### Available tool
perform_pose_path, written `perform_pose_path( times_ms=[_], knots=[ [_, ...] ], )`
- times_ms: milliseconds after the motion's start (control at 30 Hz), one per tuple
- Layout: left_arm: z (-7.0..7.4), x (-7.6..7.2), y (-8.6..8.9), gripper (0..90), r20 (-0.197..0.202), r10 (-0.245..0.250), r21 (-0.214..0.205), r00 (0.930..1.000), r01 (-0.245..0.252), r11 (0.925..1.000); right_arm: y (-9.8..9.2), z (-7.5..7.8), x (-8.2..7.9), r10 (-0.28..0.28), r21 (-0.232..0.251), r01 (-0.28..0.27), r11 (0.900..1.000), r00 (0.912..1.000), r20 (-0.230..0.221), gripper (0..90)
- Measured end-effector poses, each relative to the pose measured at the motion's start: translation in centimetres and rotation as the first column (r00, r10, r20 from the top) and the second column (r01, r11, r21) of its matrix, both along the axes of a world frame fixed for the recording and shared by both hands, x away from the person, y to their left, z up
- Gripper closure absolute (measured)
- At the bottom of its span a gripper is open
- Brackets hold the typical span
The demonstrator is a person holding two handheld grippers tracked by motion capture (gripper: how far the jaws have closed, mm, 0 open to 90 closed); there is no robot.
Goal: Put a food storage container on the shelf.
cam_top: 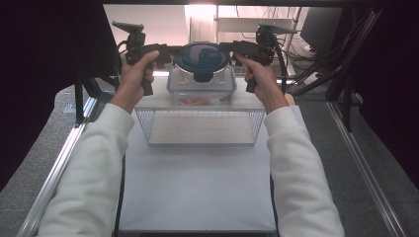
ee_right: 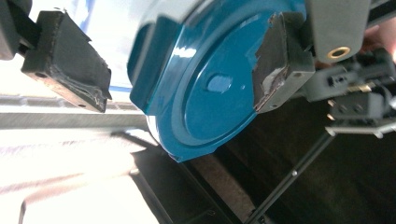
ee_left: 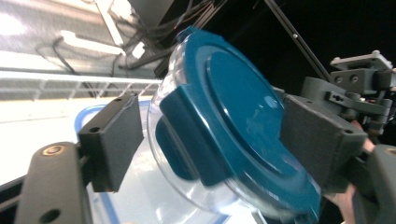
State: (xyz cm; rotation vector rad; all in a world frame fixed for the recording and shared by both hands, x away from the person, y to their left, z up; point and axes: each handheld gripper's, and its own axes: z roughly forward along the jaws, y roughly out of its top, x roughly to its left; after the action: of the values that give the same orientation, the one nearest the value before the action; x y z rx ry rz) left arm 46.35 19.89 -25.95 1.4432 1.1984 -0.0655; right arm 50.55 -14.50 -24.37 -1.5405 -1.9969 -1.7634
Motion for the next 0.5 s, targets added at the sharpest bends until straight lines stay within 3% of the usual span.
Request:
perform_pose_path(
  times_ms=[133,200,267,367,500],
  knots=[
    [0.6,-2.2,0.9,18.3,0.07,0.022,0.07,0.9973,-0.027,0.9972,-1.2,0.9,-1.9,0.047,-0.063,-0.041,0.9972,0.9928,0.11,19.8],
    [0.4,-3.6,1.3,18.4,0.089,0.022,0.081,0.9958,-0.029,0.9963,-1.8,0.9,-3.0,0.073,-0.098,-0.059,0.9935,0.9854,0.154,20.1],
    [0.0,-4.9,1.6,18.6,0.118,0.023,0.119,0.9928,-0.037,0.9922,-2.6,0.6,-4.7,0.099,-0.145,-0.07,0.987,0.9737,0.205,20.6],
    [-1.4,-7.7,1.7,19.0,0.161,-0.006,0.188,0.9869,-0.024,0.9819,-3.7,-0.2,-7.3,0.126,-0.21,-0.074,0.9749,0.961,0.246,21.3],
    [-3.8,-11.5,1.6,20.1,0.197,-0.05,0.214,0.9792,0.007,0.9768,-5.2,-2.2,-10.7,0.152,-0.273,-0.074,0.9591,0.9483,0.278,21.8]
  ],
)
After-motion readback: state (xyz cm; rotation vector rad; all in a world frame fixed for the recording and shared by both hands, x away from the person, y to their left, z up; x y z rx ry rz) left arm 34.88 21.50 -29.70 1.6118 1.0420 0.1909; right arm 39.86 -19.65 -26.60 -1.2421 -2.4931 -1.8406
